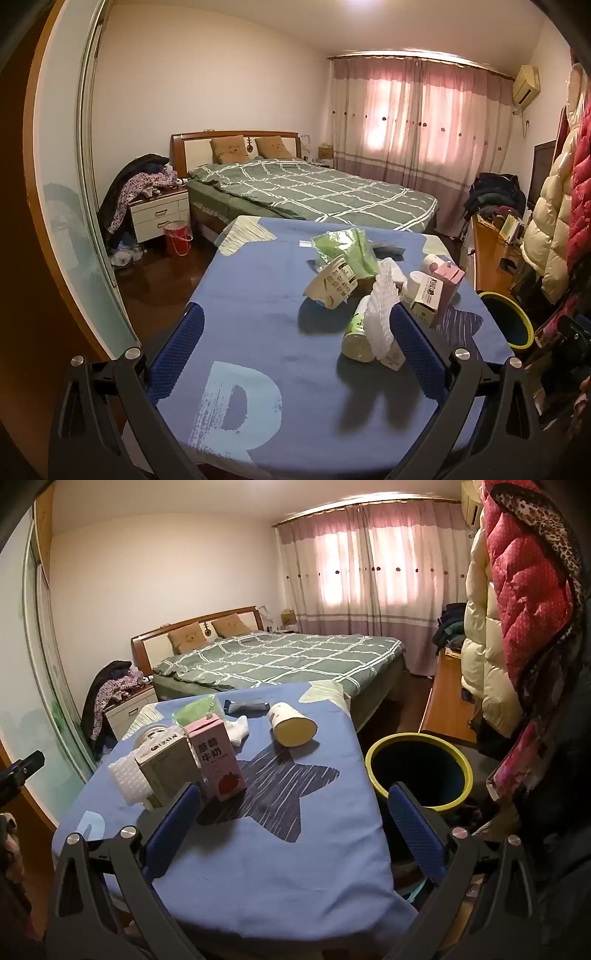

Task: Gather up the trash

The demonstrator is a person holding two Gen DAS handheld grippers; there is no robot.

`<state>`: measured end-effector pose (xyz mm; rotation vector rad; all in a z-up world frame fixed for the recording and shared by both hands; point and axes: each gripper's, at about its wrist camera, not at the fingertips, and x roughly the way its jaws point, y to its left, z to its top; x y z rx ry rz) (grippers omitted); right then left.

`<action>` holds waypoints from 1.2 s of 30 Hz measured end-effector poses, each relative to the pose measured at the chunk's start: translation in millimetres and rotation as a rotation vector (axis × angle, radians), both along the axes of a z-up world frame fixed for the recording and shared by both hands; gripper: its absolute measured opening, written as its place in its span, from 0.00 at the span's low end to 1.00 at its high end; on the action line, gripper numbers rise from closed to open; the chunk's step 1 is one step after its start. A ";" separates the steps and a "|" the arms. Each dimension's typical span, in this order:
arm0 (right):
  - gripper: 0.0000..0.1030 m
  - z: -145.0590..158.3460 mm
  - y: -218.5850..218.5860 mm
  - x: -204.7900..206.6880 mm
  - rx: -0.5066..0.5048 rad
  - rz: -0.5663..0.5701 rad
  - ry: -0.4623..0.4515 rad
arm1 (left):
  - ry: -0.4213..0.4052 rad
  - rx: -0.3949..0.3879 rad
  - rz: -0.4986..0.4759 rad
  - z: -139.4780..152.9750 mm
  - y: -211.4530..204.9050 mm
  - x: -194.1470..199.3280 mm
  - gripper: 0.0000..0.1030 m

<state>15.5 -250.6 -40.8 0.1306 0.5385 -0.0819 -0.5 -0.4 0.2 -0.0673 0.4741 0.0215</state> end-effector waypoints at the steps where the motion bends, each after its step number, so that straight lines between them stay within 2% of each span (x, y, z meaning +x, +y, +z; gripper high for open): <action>1: 0.94 -0.1 0.2 0.4 0.000 -0.001 0.000 | 0.001 -0.003 -0.001 -0.1 0.2 0.0 0.96; 9: 0.94 -9.6 -5.7 1.6 0.006 0.013 0.012 | 0.014 -0.017 -0.020 -0.7 10.4 -2.0 0.96; 16: 0.94 -10.0 -4.9 5.7 0.000 0.009 0.027 | 0.021 0.001 -0.031 -1.6 -4.0 -0.6 0.96; 36: 0.94 -16.4 -0.6 8.4 0.013 0.006 0.038 | 0.039 -0.011 -0.048 -8.1 -8.1 3.6 0.96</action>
